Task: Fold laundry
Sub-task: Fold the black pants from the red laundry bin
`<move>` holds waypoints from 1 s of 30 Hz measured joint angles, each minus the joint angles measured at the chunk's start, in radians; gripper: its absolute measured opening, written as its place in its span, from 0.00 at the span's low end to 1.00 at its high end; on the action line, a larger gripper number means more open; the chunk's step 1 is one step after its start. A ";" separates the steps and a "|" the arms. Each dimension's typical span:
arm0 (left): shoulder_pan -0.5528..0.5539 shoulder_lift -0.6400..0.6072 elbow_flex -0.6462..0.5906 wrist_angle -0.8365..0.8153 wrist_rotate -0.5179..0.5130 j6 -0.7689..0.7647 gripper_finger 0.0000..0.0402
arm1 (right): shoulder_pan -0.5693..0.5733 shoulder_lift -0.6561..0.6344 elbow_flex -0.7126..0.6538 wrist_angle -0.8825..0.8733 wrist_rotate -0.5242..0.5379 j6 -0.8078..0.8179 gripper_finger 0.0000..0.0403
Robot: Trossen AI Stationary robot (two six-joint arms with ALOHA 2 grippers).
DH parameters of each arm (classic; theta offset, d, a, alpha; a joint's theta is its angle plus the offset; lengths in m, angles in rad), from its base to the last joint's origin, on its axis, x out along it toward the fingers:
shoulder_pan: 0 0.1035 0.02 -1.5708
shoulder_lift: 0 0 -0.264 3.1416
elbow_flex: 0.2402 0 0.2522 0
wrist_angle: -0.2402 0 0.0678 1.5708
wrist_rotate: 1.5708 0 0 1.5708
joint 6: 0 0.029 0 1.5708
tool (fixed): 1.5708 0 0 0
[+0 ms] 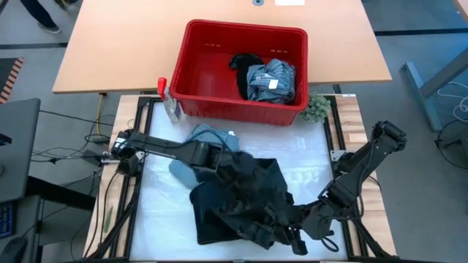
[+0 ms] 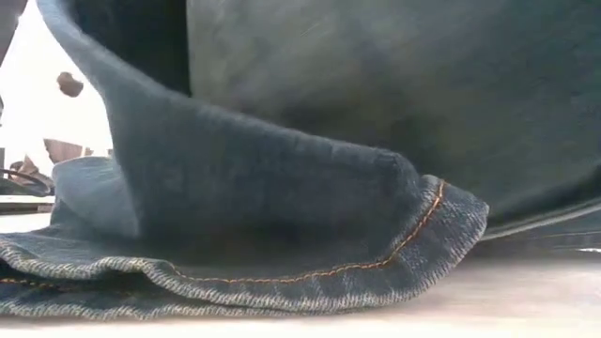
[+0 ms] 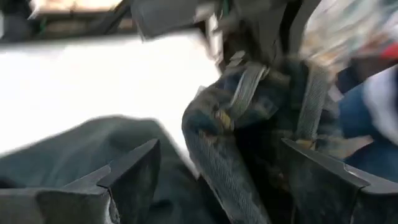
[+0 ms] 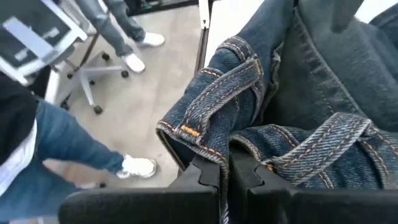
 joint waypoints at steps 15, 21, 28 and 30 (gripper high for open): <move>0.152 -0.006 0.055 0.208 0.268 -0.024 0.77 | -0.025 -0.001 0.492 -0.491 -0.027 -0.225 0.06; 0.186 0.044 0.057 0.452 0.445 -0.176 0.77 | -0.063 -0.002 0.547 -0.496 -0.077 -0.301 0.06; 0.194 0.125 0.052 0.585 0.770 -0.370 0.76 | -0.083 -0.001 0.555 -0.563 -0.119 -0.264 0.06; 0.199 0.125 0.054 0.564 0.776 -0.370 0.76 | -0.078 -0.001 0.555 -0.578 -0.119 -0.245 0.06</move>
